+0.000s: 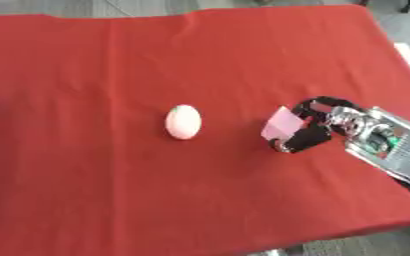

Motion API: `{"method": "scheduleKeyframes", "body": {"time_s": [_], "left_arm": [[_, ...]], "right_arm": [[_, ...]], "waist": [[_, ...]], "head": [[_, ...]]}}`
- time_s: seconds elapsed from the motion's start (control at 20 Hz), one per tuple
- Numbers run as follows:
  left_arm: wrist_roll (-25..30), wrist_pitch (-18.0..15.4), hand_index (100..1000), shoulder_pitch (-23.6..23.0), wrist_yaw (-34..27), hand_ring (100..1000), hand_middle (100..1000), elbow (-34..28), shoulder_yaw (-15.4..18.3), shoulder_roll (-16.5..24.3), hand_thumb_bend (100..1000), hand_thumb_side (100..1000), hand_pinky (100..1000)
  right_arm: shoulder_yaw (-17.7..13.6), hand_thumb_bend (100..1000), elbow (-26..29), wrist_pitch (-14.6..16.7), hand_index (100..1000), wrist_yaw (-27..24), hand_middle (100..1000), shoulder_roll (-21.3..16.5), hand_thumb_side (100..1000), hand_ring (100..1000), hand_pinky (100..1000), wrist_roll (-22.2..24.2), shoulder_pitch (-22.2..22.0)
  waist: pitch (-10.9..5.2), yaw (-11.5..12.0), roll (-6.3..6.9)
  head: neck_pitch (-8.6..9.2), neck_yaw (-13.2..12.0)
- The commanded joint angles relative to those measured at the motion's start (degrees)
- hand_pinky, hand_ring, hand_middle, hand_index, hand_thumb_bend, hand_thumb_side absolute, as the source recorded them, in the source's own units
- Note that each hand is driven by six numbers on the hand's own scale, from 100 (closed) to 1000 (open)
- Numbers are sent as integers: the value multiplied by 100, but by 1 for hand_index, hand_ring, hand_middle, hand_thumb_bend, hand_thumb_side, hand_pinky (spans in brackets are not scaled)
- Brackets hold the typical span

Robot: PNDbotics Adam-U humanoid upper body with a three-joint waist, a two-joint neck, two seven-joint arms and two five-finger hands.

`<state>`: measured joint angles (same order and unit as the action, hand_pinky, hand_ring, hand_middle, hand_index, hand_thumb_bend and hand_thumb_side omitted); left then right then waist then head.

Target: Pick up the objects with one hand, pass them to the other hand, and then place them into the box on the other side of the table.

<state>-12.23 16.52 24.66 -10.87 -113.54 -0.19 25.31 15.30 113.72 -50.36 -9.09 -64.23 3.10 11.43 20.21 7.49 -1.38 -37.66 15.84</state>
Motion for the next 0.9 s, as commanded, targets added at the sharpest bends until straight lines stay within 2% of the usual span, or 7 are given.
{"method": "scheduleKeyframes", "body": {"time_s": [0.05,0.3,0.4,0.9], "left_arm": [[24,-6,760,46,-4,746,759,-106,13,80,296,786,908],[35,-1,758,46,-3,749,759,-106,6,72,292,787,908],[42,4,757,46,-1,749,760,-106,1,69,290,789,908],[64,10,755,40,2,751,761,-106,-2,57,285,794,909]], "right_arm": [[-12,375,16,-33,865,-22,825,-102,282,862,860,-39,65],[-4,336,-63,-114,796,-151,753,-48,173,850,842,-232,131],[24,335,-94,-148,764,-242,719,-22,104,840,837,-354,157],[100,271,-237,-161,618,-715,560,86,100,736,805,-1101,229]], "waist": [[-79,7,7],[-79,13,4],[-77,21,5],[-70,44,-8]], "head": [[49,28],[51,4],[67,-8],[198,-65]]}}
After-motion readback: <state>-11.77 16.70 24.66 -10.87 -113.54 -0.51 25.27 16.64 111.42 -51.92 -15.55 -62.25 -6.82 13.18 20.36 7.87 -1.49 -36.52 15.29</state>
